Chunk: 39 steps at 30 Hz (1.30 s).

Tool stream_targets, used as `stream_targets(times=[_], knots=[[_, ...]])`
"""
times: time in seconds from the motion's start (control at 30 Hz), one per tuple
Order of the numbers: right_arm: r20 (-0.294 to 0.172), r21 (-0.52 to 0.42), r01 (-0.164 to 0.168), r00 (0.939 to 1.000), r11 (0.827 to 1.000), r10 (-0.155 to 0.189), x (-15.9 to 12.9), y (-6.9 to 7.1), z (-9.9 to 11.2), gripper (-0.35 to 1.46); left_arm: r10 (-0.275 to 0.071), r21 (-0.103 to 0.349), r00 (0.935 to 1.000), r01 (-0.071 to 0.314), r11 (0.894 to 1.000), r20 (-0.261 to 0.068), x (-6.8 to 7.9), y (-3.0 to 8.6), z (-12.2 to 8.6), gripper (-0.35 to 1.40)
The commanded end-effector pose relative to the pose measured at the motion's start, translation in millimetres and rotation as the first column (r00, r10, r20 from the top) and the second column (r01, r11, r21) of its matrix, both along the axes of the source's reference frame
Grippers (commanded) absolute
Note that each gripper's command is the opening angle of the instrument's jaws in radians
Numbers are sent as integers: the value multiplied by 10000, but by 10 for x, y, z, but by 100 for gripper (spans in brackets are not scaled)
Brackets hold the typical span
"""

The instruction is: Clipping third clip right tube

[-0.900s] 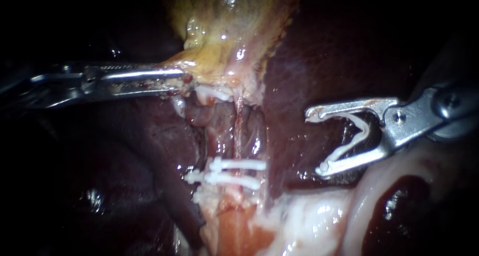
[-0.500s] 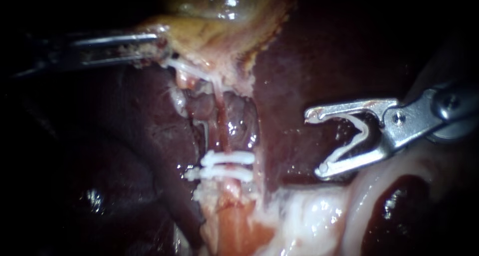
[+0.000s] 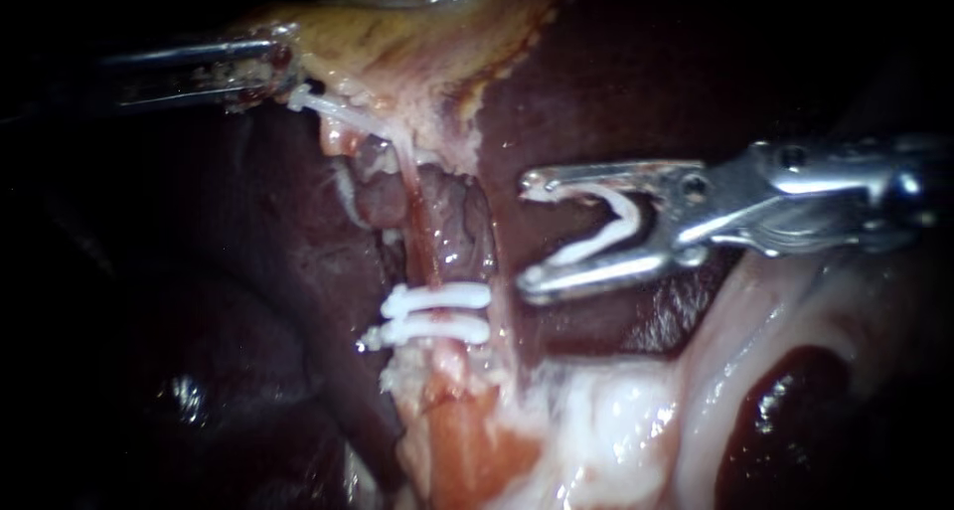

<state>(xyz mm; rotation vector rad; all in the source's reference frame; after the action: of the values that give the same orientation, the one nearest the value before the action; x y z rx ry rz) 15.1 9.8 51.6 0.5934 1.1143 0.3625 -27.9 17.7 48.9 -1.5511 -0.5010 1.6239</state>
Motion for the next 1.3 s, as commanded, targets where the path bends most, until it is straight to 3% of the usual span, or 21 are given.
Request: stream_targets(times=[0.03,0.3,0.43,0.57,0.67,0.83,0.93,1.0,1.1,1.3], knots=[[57,83,-48,10000,10000,47,6,-1,4,50,-8,14,10000,9,10000,-42,-1,0,1,-35],[262,369,-503,9984,9981,493,62,-3,34,50,-42,2,9999,42,10000,-106,-6,-3,2,-35],[-280,651,-981,9946,9930,1001,75,0,34,50,-48,-2,9999,48,10000,-110,-7,-3,2,-35],[-1061,985,-1233,9853,9875,1336,77,4,21,50,-50,-3,9999,50,10000,-112,-7,-3,2,-35],[-1398,1277,-1215,9804,9843,1391,78,8,4,49,-52,-5,9999,51,10000,-113,-8,-3,3,-35],[-1731,1557,-976,9770,9830,1244,80,10,-25,47,-49,-5,9999,49,10000,-112,-8,-3,3,-35],[-1960,1680,-931,9725,9814,1258,81,9,-35,44,-49,-5,9999,49,10000,-111,-8,-3,3,-35],[-1950,1749,-928,9726,9802,1268,81,9,-39,42,-50,-5,9999,50,10000,-112,-8,-3,3,-35],[-1885,1985,-951,9730,9755,1332,77,10,-40,31,-54,-8,9999,54,10000,-115,-8,-3,4,-35],[-1591,2928,-1051,9747,9504,1568,66,11,-41,-9,-58,-12,9999,57,10000,-119,-9,-3,4,-35]])
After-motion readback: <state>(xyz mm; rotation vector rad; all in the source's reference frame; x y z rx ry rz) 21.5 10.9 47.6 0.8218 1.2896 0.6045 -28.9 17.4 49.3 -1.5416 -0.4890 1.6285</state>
